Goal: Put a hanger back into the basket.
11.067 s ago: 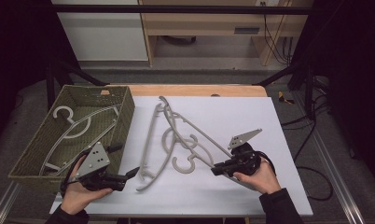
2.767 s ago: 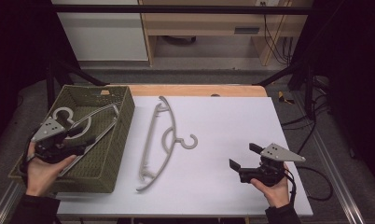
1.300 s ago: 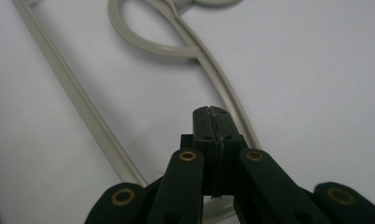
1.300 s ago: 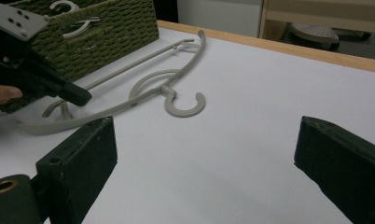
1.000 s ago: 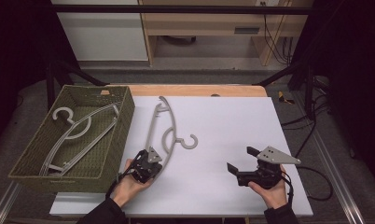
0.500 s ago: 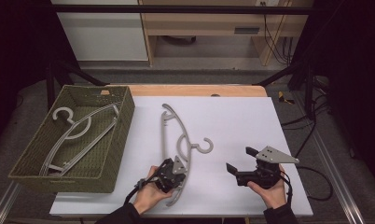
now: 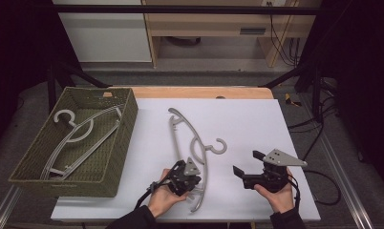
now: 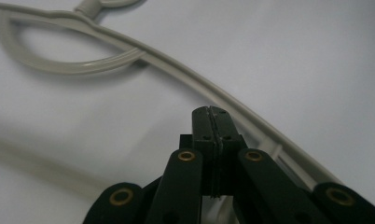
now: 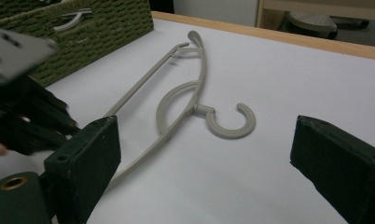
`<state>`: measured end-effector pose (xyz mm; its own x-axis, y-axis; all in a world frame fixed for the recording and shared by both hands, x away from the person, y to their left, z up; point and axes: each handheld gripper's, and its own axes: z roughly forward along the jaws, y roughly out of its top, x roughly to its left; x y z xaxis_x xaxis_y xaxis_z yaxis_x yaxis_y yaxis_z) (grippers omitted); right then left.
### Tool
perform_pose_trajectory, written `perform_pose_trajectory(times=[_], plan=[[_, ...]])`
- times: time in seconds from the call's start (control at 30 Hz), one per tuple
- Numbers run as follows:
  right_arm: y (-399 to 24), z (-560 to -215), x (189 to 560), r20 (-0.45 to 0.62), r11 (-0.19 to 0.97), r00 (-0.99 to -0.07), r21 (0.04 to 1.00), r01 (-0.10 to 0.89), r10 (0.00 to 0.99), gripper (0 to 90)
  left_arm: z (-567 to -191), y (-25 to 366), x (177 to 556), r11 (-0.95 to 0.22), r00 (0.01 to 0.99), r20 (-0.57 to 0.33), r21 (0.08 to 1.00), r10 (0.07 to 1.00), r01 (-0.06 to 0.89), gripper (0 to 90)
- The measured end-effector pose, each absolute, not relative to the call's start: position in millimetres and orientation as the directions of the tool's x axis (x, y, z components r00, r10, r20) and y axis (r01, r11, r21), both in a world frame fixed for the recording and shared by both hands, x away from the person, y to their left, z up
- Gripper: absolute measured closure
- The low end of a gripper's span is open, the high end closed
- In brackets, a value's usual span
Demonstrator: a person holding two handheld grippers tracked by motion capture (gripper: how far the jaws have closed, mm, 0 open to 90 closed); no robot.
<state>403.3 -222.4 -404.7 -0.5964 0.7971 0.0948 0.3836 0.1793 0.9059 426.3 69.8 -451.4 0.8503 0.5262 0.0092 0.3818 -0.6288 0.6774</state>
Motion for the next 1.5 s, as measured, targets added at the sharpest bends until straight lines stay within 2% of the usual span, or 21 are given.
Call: perform_pose_trajectory(times=[0.17,0.4,0.67,0.77,0.87,1.0,1.2,1.5], plan=[[-214.8,-405.4,405.2,0.084,0.198,-0.580,0.892,0.406,0.810,11.0,-426.5,119.2,413.9,-0.547,0.810,0.015,0.745,0.587,0.382,82.7],[-187.2,-408.4,413.5,0.065,0.255,-0.568,0.847,0.466,0.821,14.4,-391.1,179.2,413.6,-0.411,0.762,-0.026,0.830,0.647,0.377,57.4],[-143.3,-431.8,430.3,0.065,0.321,-0.571,0.772,0.548,0.818,24.1,-384.0,200.3,413.0,-0.361,0.754,-0.041,0.860,0.656,0.360,36.6],[-127.0,-442.8,435.2,0.071,0.338,-0.568,0.740,0.581,0.820,33.6,-383.3,202.3,412.5,-0.366,0.753,-0.023,0.864,0.658,0.346,31.1],[-114.4,-453.0,440.3,0.094,0.346,-0.568,0.710,0.614,0.817,38.6,-379.2,204.9,410.3,-0.356,0.746,-0.012,0.873,0.666,0.332,26.3],[-103.4,-463.3,444.0,0.070,0.386,-0.576,0.676,0.628,0.815,45.8,-374.9,207.3,407.9,-0.362,0.740,0.011,0.877,0.672,0.315,23.9],[-102.8,-469.6,446.3,0.067,0.387,-0.552,0.643,0.661,0.831,59.3,-377.8,210.9,411.3,-0.358,0.723,0.002,0.870,0.691,0.339,23.7],[-109.3,-467.8,449.0,0.091,0.377,-0.537,0.614,0.693,0.839,64.7,-382.4,210.0,413.1,-0.369,0.724,0.001,0.861,0.690,0.351,24.3]])
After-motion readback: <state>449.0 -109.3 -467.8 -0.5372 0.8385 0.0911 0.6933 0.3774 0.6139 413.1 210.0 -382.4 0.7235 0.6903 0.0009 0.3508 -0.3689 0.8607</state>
